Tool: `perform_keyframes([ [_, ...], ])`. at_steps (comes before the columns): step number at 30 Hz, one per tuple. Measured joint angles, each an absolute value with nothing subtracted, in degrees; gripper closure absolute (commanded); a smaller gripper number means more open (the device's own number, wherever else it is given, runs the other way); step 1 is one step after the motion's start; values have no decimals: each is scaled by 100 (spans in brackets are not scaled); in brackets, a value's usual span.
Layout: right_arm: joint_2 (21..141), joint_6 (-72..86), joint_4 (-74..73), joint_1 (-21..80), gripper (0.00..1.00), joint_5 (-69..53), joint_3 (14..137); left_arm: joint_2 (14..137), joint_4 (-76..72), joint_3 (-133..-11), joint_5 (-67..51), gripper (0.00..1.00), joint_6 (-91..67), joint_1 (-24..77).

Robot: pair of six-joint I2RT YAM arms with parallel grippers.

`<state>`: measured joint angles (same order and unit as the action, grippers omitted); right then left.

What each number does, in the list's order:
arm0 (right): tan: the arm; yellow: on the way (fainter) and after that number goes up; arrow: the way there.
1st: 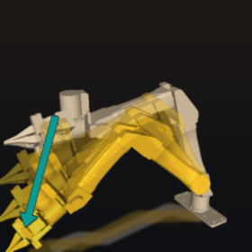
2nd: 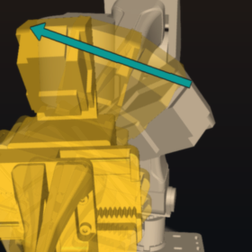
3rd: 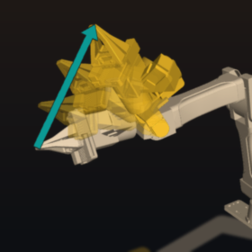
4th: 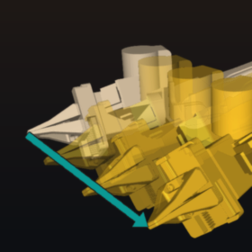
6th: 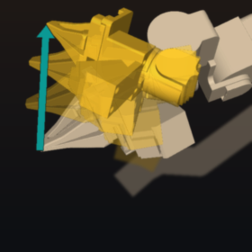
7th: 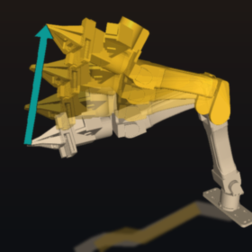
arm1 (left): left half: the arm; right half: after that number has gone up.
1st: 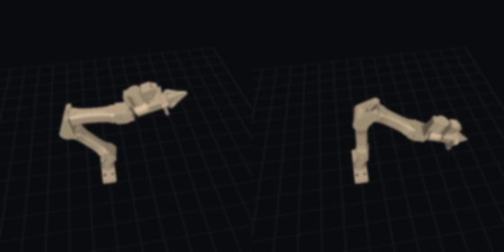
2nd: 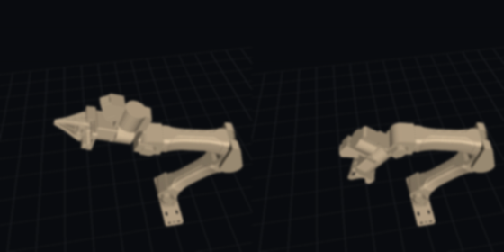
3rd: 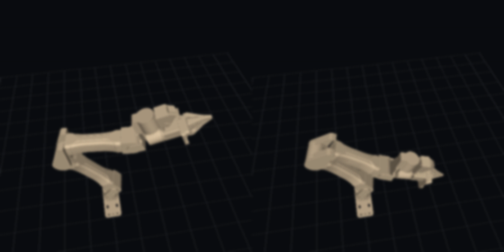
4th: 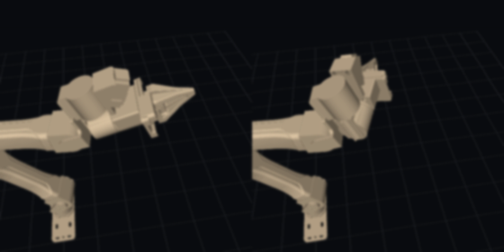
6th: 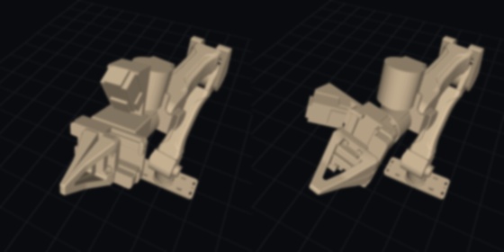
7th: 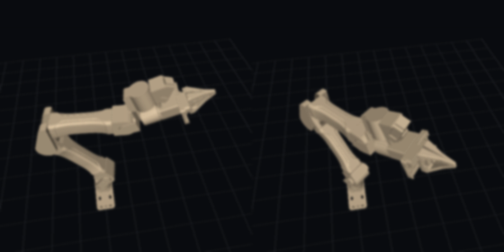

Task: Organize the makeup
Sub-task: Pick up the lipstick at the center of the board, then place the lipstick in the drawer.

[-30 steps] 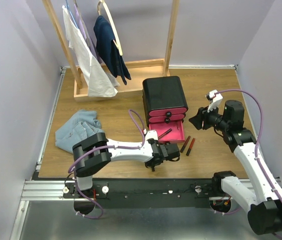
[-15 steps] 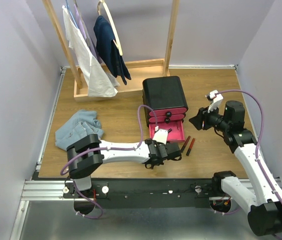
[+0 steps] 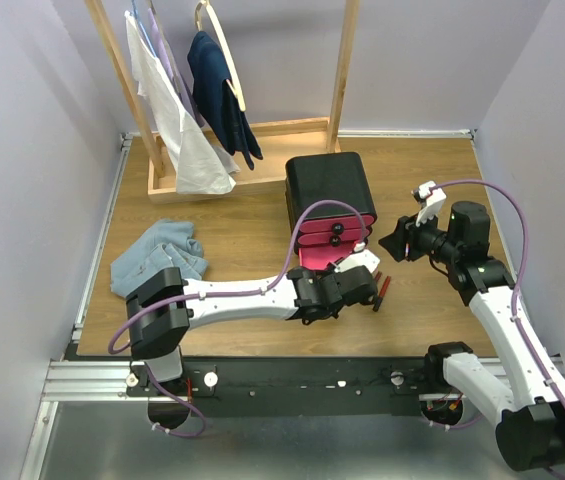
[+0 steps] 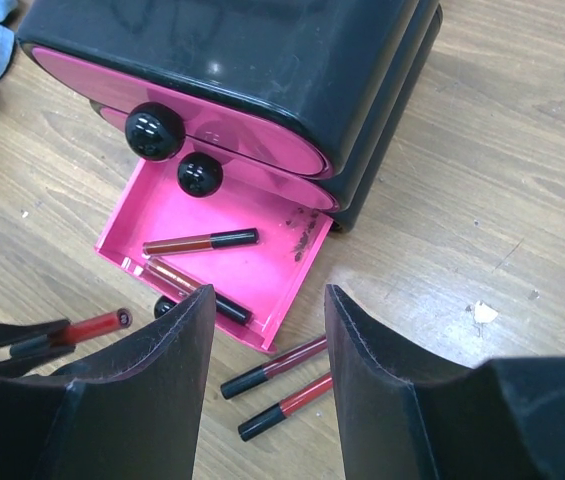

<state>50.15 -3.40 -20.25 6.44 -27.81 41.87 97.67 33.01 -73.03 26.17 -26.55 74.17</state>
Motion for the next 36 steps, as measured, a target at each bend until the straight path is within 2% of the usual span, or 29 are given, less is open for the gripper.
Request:
perform_keyframes([
  [6,5137,-296,-2025,506,44,-2814,4187,9904,3048,-7550,2545,99,-1393,7006],
  [12,5253,-255,-2025,259,44,-2906,4187,10101,2864,-7695,2307,89,-672,6427],
  [18,5374,-237,-2027,191,44,-3068,4187,10348,2657,-7870,2003,74,-353,6143],
  [22,5481,-237,-2040,187,44,-3142,4187,10412,2571,-7902,1933,59,-259,6114],
  [26,5546,-336,-2112,180,41,-3306,4191,10422,2523,-7898,1920,51,-287,6084],
  [31,5592,-1103,-2515,176,41,-4007,4219,10420,2386,-7778,1922,51,-395,6069],
  [36,5699,-2936,-3489,176,41,-4880,4394,10346,2386,-7708,1920,46,-580,6071],
])
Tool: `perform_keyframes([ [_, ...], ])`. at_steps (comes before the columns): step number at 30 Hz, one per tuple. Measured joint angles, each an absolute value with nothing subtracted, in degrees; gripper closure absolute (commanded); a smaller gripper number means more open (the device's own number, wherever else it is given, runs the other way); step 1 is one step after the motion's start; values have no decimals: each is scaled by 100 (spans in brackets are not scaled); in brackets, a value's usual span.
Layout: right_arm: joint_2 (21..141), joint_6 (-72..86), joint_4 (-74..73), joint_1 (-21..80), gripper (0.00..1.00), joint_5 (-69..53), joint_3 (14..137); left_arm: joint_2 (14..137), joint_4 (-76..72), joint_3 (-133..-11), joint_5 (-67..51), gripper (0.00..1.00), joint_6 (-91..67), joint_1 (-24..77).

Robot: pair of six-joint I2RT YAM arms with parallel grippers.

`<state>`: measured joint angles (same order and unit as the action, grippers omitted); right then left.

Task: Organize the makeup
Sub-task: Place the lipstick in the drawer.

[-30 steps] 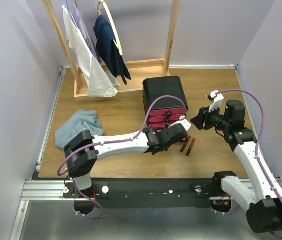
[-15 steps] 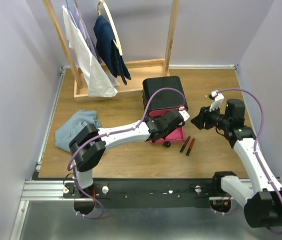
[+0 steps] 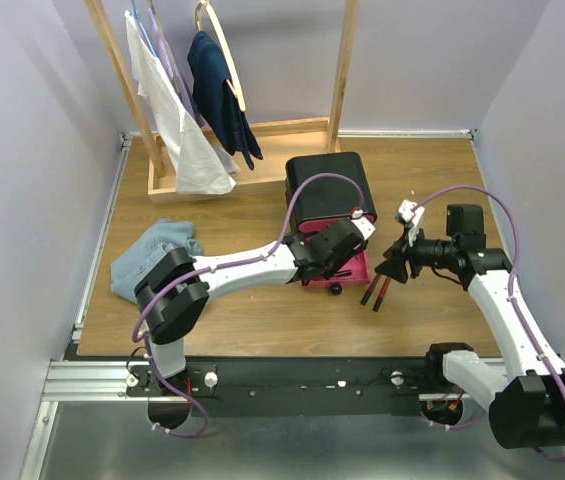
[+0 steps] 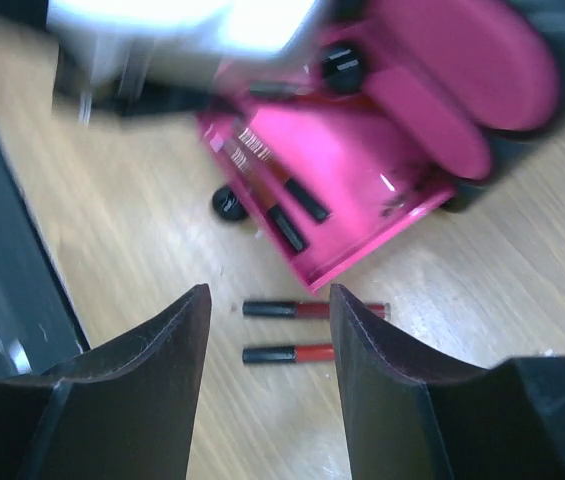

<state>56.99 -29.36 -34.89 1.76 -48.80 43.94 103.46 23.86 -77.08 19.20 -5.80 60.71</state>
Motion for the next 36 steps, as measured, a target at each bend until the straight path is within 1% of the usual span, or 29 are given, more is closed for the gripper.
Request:
perform_keyframes([
  [3,5693,-4460,-4206,176,41,-5175,4399,10012,2386,-7533,1922,39,-801,6071],
  [6,5697,-5793,-4845,176,41,-5205,4397,9441,2320,-7247,1925,33,-1041,6071],
  [7,5734,-6355,-5111,176,42,-5186,4397,9292,2309,-7155,1925,32,-1103,6071],
  [8,5815,-7150,-5419,176,43,-5177,4397,9004,2285,-6971,1927,28,-1238,6071],
  [12,6261,-9131,-6219,178,48,-4960,4366,8243,2241,-6466,1953,23,-1610,6071],
  [14,6514,-9797,-6438,176,53,-4799,4309,7933,2220,-6230,1973,21,-1772,6069],
  [16,6759,-10348,-6619,176,54,-4584,4289,7620,2217,-5946,2014,20,-1966,6069],
  [21,7422,-11013,-6755,183,56,-4095,4292,6772,2292,-5131,2167,18,-2504,6029],
  [25,7653,-11190,-6751,266,56,-3809,4292,6171,2322,-4606,2300,15,-2910,6003],
  [31,7854,-11286,-6678,539,56,-3638,4292,5583,2353,-4215,2469,14,-3267,5968],
  [36,7992,-11316,-6508,801,55,-3634,4303,5398,2375,-4108,2547,13,-3426,5961],
])
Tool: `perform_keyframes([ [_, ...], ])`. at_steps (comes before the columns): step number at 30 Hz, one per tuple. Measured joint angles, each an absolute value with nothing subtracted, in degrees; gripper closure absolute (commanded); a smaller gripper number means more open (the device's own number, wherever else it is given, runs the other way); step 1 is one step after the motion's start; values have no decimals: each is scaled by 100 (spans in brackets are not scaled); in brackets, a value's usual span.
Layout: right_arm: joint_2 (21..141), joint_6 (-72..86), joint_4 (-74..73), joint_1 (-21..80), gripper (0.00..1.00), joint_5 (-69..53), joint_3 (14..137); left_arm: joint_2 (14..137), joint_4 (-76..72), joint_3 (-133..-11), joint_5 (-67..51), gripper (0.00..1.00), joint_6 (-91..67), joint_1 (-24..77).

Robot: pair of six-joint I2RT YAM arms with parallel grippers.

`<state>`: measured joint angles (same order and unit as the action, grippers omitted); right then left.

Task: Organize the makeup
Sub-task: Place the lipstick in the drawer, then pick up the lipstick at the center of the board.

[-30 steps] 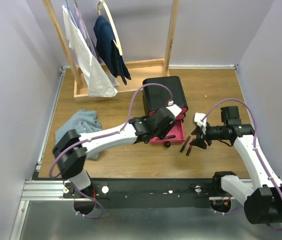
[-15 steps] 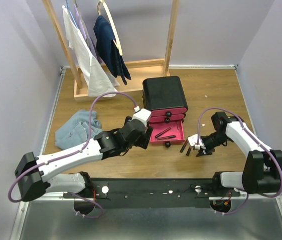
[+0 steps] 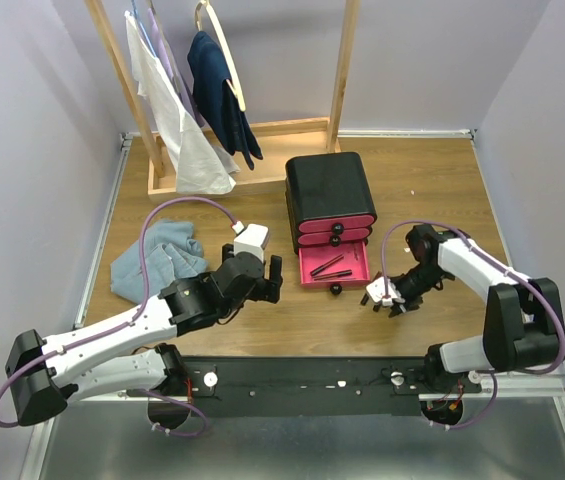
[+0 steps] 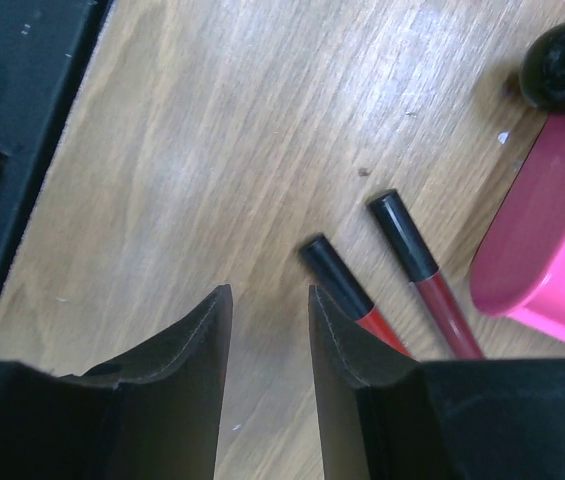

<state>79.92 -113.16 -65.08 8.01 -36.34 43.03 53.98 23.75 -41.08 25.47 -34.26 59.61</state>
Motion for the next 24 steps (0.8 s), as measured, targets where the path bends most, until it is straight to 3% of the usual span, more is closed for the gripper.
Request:
perform_keyframes([
  [19,8639,-11295,-5848,1068,56,-3376,4613,5120,2408,-3848,2622,12,-3675,5957],
  [24,8799,-11279,-5795,1083,64,-3199,4626,5120,2408,-3848,2630,12,-3675,5957],
])
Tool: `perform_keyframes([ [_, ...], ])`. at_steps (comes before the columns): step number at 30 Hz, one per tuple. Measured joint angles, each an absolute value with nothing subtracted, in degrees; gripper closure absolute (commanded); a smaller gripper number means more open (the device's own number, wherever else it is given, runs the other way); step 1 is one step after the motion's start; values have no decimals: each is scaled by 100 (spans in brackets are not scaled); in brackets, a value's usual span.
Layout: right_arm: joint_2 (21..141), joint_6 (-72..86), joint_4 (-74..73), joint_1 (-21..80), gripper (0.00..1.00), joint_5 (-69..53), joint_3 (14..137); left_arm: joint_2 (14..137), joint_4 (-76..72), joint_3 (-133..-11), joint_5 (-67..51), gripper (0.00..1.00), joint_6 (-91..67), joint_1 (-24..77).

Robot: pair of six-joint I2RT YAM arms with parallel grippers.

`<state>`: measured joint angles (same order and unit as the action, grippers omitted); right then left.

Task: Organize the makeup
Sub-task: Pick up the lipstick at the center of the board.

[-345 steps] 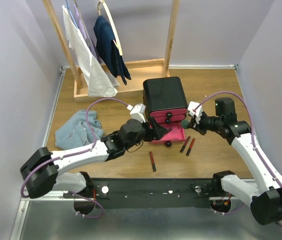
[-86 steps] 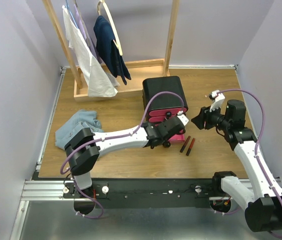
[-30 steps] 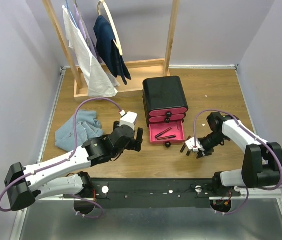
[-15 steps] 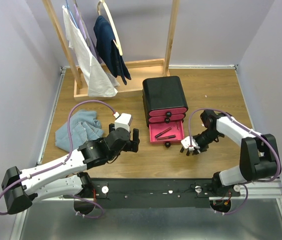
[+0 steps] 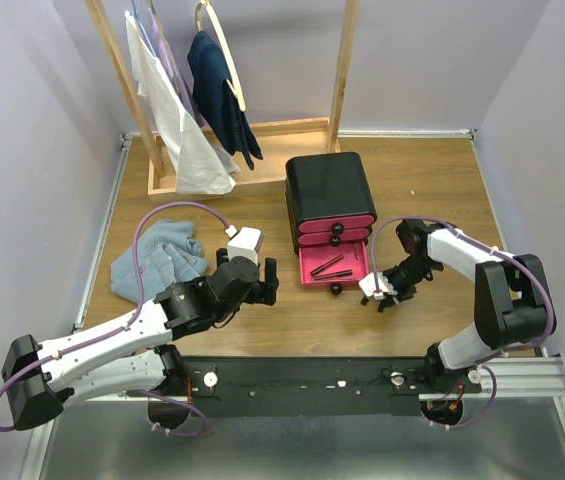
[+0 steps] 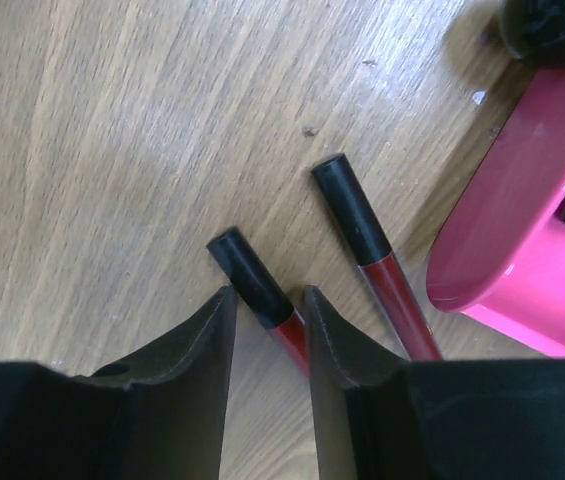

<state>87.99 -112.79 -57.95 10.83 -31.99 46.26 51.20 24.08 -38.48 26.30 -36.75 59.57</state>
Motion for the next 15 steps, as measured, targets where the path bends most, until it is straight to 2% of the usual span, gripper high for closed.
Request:
perform_keyframes([
  [4,8812,-11277,-5824,1083,70,-3111,4635,5120,2408,-3848,2637,12,-3675,5957],
  [11,8639,-11268,-5806,1094,89,-2891,4510,5120,2405,-3844,2641,12,-3695,5931],
  [15,8471,-11249,-5811,1094,93,-2847,4401,5120,2405,-3844,2641,12,-3697,5931],
])
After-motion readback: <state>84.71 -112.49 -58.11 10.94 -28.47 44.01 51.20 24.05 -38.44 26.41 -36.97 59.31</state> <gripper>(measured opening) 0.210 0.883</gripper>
